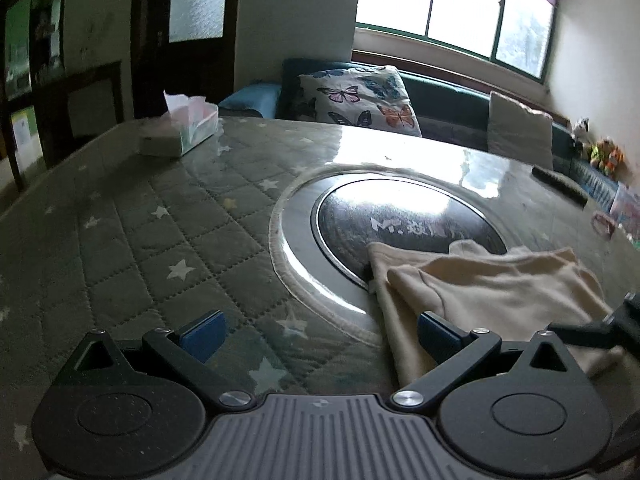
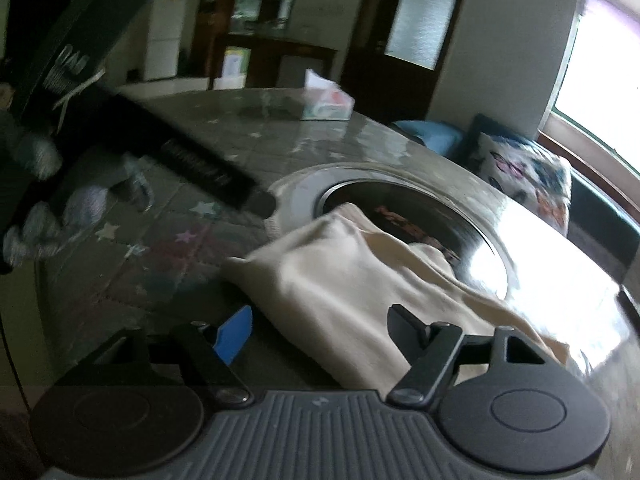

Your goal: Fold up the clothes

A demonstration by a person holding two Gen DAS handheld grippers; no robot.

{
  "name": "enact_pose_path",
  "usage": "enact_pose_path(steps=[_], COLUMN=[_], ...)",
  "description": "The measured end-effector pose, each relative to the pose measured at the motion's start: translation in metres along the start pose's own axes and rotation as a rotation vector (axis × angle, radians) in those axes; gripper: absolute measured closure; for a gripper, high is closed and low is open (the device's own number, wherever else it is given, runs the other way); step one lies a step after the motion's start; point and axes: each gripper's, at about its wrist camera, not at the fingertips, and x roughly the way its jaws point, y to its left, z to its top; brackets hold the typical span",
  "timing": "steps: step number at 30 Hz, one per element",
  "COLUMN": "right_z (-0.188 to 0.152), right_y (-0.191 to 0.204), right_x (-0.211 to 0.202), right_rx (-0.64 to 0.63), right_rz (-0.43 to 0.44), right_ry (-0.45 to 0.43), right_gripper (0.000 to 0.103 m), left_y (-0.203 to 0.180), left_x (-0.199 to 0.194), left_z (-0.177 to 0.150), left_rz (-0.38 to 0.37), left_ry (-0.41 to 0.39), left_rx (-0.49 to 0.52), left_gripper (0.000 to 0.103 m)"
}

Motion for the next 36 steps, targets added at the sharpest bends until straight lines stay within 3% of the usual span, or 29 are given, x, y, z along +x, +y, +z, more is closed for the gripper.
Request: enact_pose_path(steps=[9, 14, 25, 32, 36], right_z=[0.012, 0.013, 0.02, 0.017, 0.018], right_y=[0.035, 0.037, -0.006, -0.007, -0.008], right_x=[0.023, 0.023, -0.009, -0.014, -0.013], right_rx=[-0.177, -0.183, 0.025, 0.016, 0.011], right_rz=[-0.024, -0.029, 0.036, 0.059, 0.068], right_ry=[0.022, 0.007, -0.074, -0.074, -0.083], right_gripper=[0.058, 0.081, 0.086, 0.087, 0.087], left_y=[0.008, 0.008, 0.008, 0.004, -0.001], left_x=[0.014, 0.023, 0.037, 0.035, 0.041], left_z=[0.007, 0.011, 0.013, 0.015, 0.014], left_rz=[-0.104, -0.171, -0.329, -0.403, -0.408], left_ry=[0.048, 0.088, 0.191, 0.214, 0.248], left_rx=[-0.103, -0.17, -0.373, -0.446, -0.447], left_gripper=[0.0, 0.0, 0.0, 0.0, 0.002])
